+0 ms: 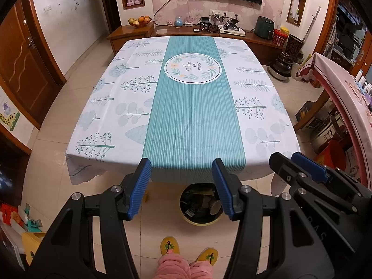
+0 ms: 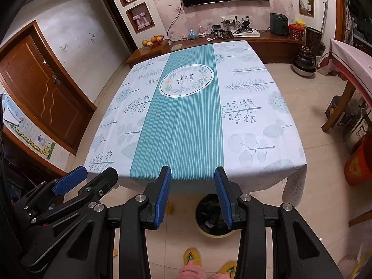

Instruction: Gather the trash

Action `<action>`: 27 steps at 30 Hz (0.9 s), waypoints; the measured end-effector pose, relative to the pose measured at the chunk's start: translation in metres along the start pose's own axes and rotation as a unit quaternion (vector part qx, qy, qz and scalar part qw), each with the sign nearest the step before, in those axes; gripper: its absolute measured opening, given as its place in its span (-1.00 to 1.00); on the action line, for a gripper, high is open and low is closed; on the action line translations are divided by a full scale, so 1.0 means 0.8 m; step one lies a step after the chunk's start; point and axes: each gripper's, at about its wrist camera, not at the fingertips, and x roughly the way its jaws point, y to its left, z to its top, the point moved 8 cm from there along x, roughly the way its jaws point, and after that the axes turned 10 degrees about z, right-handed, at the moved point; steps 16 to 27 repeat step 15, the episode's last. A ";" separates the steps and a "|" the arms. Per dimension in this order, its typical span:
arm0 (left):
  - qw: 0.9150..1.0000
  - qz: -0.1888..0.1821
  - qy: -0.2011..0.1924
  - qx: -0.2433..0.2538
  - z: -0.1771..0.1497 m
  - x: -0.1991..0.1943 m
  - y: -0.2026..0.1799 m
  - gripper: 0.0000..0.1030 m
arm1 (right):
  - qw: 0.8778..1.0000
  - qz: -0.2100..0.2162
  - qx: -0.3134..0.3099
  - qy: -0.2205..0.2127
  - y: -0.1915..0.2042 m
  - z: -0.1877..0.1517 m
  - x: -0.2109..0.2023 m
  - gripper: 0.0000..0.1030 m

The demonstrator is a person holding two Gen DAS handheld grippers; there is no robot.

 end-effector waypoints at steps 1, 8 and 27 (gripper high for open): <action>1.000 0.000 0.000 -0.001 0.000 0.000 0.000 0.00 | 1.000 0.000 0.000 0.000 0.001 -0.001 0.000 -0.24; 1.000 -0.001 0.003 -0.002 -0.002 -0.001 0.001 0.00 | 1.000 0.000 0.000 0.000 0.001 -0.002 0.000 -0.24; 1.000 -0.003 0.005 -0.002 -0.011 -0.003 0.006 0.00 | 1.000 -0.003 -0.001 -0.001 0.003 -0.011 0.000 -0.24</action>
